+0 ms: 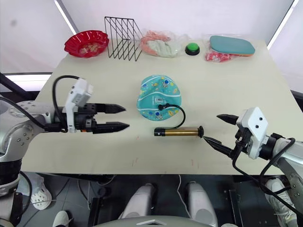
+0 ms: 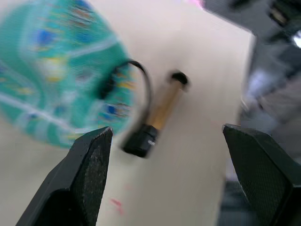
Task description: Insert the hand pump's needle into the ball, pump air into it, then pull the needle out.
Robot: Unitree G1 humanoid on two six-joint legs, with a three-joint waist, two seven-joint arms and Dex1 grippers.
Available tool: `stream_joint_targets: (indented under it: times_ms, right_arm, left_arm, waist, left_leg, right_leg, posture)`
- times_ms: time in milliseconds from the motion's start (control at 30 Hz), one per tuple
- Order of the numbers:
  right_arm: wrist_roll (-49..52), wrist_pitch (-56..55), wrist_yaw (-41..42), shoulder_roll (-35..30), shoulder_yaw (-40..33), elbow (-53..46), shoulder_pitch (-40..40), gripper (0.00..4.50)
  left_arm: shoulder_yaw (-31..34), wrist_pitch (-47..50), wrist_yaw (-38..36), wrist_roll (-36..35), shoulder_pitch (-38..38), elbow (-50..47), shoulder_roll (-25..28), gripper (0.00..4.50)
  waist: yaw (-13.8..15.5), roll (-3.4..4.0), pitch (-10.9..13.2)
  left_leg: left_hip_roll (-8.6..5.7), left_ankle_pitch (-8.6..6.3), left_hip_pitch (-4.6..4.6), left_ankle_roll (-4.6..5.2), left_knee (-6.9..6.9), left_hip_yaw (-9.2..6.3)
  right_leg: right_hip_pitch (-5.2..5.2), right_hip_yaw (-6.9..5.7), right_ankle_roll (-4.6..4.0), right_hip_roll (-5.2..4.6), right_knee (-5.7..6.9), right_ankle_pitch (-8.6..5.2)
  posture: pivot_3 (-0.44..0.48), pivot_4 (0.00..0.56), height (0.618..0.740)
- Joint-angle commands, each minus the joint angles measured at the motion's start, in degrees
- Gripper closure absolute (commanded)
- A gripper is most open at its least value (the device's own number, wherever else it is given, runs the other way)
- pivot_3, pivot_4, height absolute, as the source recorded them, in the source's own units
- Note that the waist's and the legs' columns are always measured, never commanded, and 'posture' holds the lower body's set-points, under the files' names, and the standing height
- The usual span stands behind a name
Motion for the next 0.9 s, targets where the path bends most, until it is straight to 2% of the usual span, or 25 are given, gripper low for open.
stream_joint_targets:
  times_ms: [33,133,267,433,667,900]
  right_arm:
    - [4.0,-5.2,3.0,-0.2,-4.0,-1.5,3.4,0.0]
    - [5.6,-7.1,3.5,-0.7,-6.4,-2.1,6.4,0.0]
    - [5.2,-9.2,2.1,-1.4,-7.4,-2.7,9.1,0.0]
    - [6.9,-8.9,1.1,-3.1,-10.2,-3.5,11.7,0.0]
    - [7.9,-7.9,0.3,-5.4,-11.6,-2.1,14.1,0.0]
    - [9.4,-7.6,-2.1,-5.0,-11.5,-3.6,16.2,0.0]
  left_arm:
    - [-10.1,-1.9,-0.5,4.3,-7.5,-2.0,-3.5,0.55]
    - [-19.5,1.2,2.8,10.7,-14.6,-2.4,-5.6,0.55]
    - [-29.1,6.6,1.9,14.3,-23.3,0.9,-8.6,0.55]
    - [-42.3,5.4,-2.1,21.6,-36.0,12.8,-17.8,0.55]
    - [-51.4,-4.2,-7.0,30.2,-45.1,32.1,-31.9,0.55]
    - [-55.0,-12.7,-11.6,38.1,-48.5,48.1,-42.2,0.55]
  waist:
    - [0.2,-0.01,0.0]
    - [0.3,-0.05,0.0]
    - [-0.1,-0.04,0.0]
    - [0.3,-0.05,0.0]
    - [0.4,-0.03,0.0]
    - [0.2,-0.01,0.0]
  left_leg:
    - [0.01,0.0,-0.01,0.0,0.03,-0.01]
    - [0.03,0.0,-0.06,0.01,0.14,0.02]
    - [0.02,-0.02,-0.08,0.05,0.21,0.05]
    - [0.04,-0.02,-0.12,0.07,0.44,0.04]
    - [0.03,-0.2,-0.26,0.36,0.97,0.2]
    - [0.01,-0.29,-0.49,0.52,1.2,0.27]
  right_leg:
    - [0.0,0.0,0.01,0.03,0.01,0.01]
    - [0.07,0.02,0.08,0.07,0.0,0.05]
    - [0.07,0.09,0.11,0.1,0.0,0.07]
    - [0.07,0.12,0.17,0.19,0.09,0.1]
    - [0.13,0.23,0.28,0.18,0.09,0.16]
    - [0.07,0.3,0.41,0.16,0.06,0.24]
  posture:
    - [0.0,0.15,0.74]
    - [0.0,0.15,0.74]
    - [0.0,0.15,0.74]
    - [0.0,0.15,0.74]
    - [0.0,0.15,0.74]
    - [0.0,0.15,0.74]
